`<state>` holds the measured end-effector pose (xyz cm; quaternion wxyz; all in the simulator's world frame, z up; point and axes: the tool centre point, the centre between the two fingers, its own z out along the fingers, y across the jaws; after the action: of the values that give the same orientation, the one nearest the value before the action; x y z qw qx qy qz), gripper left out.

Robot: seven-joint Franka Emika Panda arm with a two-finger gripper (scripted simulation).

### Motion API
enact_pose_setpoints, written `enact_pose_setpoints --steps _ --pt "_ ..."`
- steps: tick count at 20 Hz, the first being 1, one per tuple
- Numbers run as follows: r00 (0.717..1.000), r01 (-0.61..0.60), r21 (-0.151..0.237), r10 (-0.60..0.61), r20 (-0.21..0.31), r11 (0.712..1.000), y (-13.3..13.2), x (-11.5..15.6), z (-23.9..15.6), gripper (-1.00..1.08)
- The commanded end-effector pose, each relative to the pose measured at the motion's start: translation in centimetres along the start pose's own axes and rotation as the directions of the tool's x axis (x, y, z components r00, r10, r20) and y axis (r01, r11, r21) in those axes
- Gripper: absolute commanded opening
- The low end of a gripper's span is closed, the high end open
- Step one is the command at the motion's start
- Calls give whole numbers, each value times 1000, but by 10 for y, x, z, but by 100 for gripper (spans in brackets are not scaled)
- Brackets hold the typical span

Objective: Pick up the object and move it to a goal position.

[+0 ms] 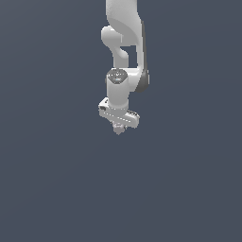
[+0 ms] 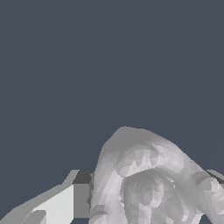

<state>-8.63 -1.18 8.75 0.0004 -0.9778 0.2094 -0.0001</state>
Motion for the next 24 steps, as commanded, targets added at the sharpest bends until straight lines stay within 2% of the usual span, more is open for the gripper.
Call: enact_pose_setpoints --steps 1,7,24 --pt "1000 -1 1 1 -1 1000 11 2 -15 -100" --pt "1000 -1 2 1 0 1000 45 10 -64 -100" --pt "1000 -2 1 2 1 1000 161 39 -235 -100"
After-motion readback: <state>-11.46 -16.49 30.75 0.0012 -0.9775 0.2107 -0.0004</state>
